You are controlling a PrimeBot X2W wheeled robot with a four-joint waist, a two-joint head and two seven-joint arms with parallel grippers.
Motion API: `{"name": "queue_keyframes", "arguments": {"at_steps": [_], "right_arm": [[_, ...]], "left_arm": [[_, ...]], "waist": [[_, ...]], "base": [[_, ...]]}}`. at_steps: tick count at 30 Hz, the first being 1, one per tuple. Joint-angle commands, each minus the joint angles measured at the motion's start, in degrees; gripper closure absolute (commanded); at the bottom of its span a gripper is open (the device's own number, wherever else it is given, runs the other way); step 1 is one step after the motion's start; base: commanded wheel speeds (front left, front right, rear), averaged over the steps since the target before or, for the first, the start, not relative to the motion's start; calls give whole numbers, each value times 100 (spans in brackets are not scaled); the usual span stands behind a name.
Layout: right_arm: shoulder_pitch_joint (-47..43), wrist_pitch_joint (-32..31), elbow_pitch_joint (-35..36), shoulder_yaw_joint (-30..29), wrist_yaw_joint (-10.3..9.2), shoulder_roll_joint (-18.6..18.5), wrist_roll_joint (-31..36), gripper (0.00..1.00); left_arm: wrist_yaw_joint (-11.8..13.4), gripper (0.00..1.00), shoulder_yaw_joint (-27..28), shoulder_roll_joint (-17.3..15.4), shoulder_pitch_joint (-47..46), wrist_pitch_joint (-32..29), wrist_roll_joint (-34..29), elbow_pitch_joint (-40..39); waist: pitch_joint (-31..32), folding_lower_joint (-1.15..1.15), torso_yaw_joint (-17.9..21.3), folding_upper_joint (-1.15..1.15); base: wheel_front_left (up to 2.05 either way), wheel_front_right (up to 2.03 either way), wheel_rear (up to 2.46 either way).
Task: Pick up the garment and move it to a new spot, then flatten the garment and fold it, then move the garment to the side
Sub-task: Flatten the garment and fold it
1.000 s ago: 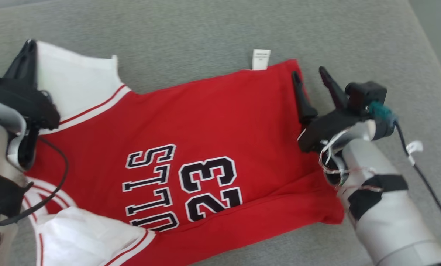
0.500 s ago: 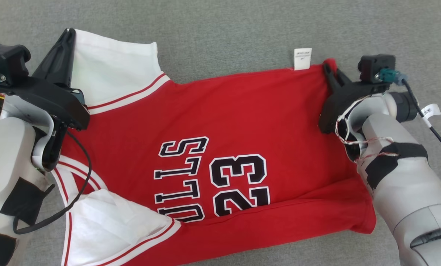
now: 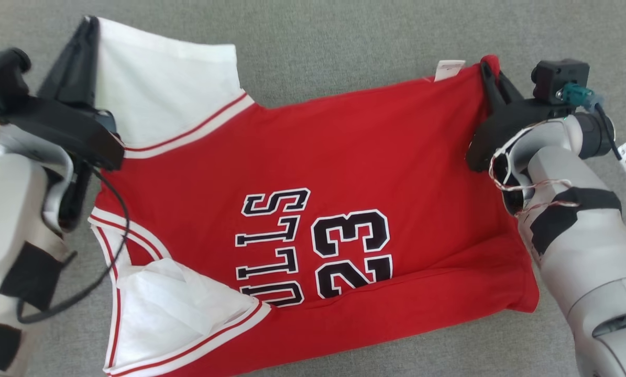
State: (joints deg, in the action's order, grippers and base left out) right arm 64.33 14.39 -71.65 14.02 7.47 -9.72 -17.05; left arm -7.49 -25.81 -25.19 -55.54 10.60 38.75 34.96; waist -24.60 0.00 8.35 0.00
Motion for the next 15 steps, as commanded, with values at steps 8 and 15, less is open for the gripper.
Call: {"name": "queue_keyframes", "arguments": {"at_steps": [8, 15], "right_arm": [[-1035, 91, 854, 0, 7, -193, -292, 100], [-2188, 84, 2013, 5, 7, -558, -702, 100]], "left_arm": [[11, 100, -122, -44, 1167, 343, 176, -763], [425, 100, 201, -74, 2756, 443, 254, -2294]], "waist": [[512, 0, -151, 0], [842, 0, -300, 0]], "base": [[0, 0, 0], [0, 0, 0]]}}
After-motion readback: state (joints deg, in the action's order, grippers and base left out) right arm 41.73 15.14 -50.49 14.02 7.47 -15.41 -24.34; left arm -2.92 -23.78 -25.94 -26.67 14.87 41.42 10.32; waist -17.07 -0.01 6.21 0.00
